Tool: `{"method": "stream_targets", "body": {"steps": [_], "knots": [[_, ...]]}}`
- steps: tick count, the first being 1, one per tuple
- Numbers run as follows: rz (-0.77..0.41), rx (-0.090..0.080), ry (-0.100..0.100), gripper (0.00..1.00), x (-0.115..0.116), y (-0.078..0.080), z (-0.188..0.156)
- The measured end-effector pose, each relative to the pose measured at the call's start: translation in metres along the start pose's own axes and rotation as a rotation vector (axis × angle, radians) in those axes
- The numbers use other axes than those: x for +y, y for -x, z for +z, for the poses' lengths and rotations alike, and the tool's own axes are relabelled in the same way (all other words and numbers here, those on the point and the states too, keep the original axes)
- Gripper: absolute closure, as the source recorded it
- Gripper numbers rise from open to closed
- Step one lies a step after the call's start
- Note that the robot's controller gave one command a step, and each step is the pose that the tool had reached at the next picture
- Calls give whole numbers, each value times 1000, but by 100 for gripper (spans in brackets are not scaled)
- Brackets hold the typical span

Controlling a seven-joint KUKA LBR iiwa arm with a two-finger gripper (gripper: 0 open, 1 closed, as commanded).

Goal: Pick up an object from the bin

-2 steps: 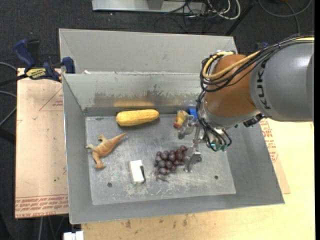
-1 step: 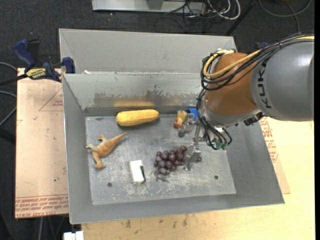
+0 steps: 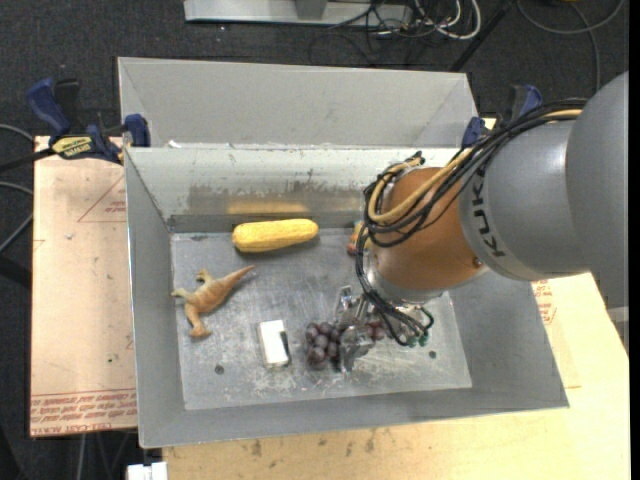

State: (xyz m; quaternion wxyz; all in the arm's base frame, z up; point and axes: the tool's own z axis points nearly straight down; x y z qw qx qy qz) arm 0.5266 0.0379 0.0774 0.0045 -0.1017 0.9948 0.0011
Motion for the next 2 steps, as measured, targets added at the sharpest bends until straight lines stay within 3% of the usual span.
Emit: {"method": "stream_targets", "body": {"steps": [1,2], "knots": [[0,0,0,100,0,0,0],[20,5,-1,100,-1,12,-148]]}}
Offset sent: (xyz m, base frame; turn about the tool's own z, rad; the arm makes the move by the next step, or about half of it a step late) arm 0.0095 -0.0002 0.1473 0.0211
